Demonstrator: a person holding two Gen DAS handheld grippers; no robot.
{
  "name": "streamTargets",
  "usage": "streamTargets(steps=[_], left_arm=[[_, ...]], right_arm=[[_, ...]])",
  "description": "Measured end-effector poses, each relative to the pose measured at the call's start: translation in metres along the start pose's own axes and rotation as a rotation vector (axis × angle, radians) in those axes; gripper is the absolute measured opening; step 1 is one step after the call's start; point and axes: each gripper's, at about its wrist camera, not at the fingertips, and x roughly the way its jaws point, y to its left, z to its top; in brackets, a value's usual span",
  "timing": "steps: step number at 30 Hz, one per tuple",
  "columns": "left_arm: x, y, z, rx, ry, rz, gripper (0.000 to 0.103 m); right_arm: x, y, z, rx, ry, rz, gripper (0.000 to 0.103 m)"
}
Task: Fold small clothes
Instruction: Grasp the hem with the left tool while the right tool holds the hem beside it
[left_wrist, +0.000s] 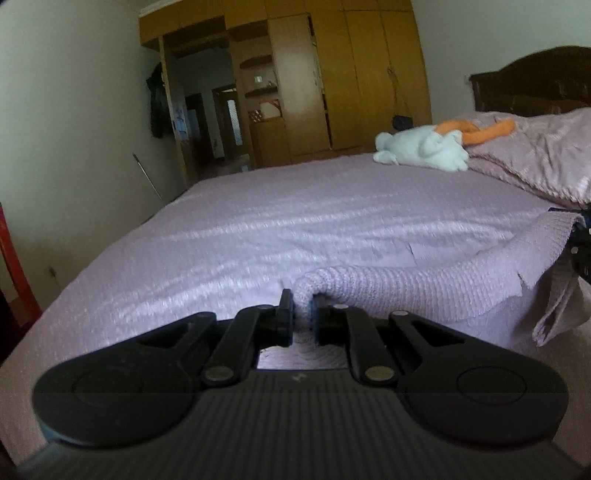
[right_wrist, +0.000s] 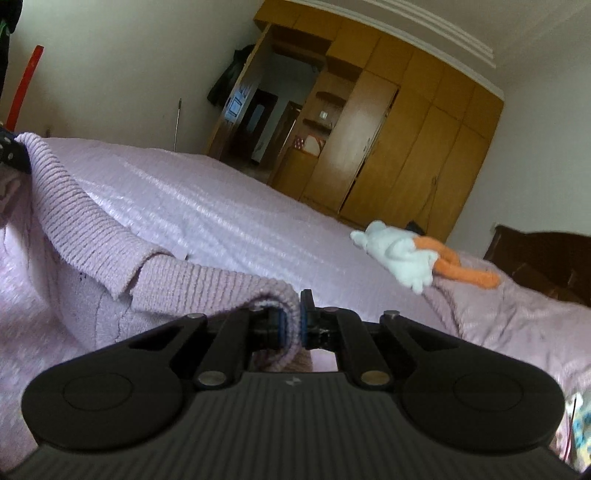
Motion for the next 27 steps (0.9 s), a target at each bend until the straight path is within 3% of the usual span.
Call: streamTargets(steps=[8,13,17,27], left_arm=[[0.035,0.005,0.038,0.0,-0.038,0.035,0.012],[0.071,0.002,0.044,-0.005,-0.02,0.053,0.012],[0.105,-0.006,0.043,0.027,0.003,0.073,0.012],[0.193,-0.015,0.016,0.011,0.157,0.078,0.012]], right_arm=[[0.047,-0.005,0.036,-0.035,-0.027,-0.038,0.007],[0.085,-0.004,0.047,-0.052,-0.002,-0.05,0.007],[0.124,0.001,0.043,-0.064,0.051,-0.048,0.007],[0.218,0.028,0.001,-0.12,0.208,0.001,0.008]])
